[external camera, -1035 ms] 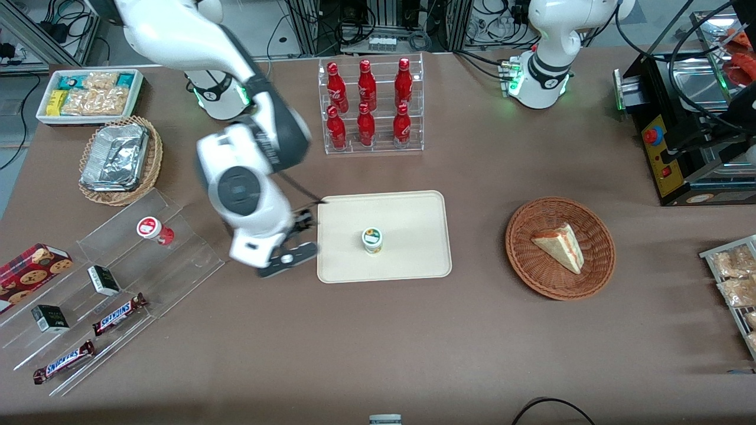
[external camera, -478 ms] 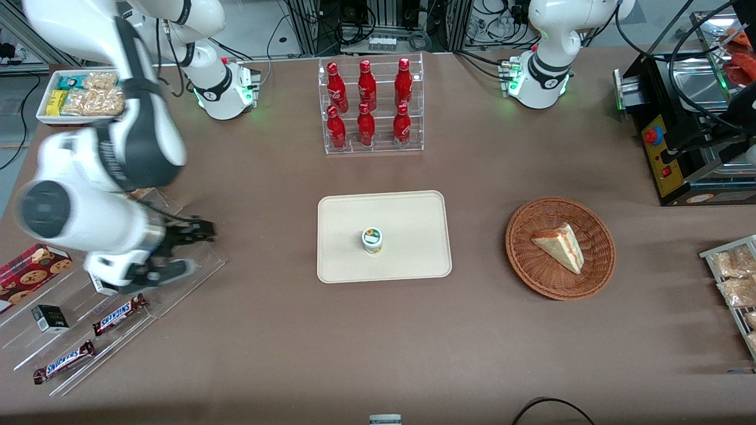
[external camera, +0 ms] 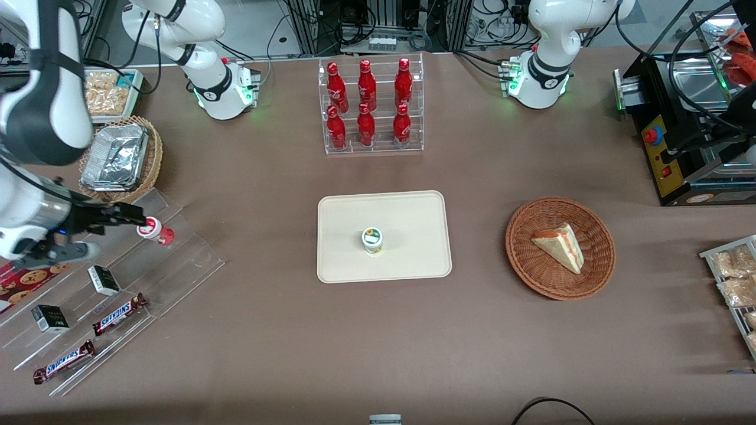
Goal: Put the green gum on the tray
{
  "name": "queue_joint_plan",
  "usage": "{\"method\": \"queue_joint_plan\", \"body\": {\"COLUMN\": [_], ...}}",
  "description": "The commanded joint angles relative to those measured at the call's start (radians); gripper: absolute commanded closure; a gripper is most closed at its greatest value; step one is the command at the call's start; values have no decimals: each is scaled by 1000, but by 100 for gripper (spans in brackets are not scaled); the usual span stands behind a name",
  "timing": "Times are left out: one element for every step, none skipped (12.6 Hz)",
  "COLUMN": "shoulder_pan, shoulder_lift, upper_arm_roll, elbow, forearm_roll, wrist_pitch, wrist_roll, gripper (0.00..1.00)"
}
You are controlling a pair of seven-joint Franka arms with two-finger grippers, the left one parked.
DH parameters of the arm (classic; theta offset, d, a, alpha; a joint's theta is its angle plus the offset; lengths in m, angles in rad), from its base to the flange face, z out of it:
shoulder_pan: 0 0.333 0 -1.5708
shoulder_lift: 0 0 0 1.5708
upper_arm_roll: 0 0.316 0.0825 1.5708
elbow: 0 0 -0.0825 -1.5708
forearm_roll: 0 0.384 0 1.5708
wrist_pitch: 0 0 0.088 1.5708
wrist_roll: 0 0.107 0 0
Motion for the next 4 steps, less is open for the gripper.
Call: {"method": "queue_joint_plan", "body": {"shoulder_pan": [-44,-49,-51,-51], "shoulder_lift": [-84,-98,-110,-112], "upper_arm_roll": [20,20,20,20], "elbow": [-34,-33,-30,-22], "forearm_roll": [-15,-15,-12,-6], "wrist_pitch": [-87,-116,-141,-149], "wrist_roll": [15,36,61,70], "gripper": [0,0,0,0]}}
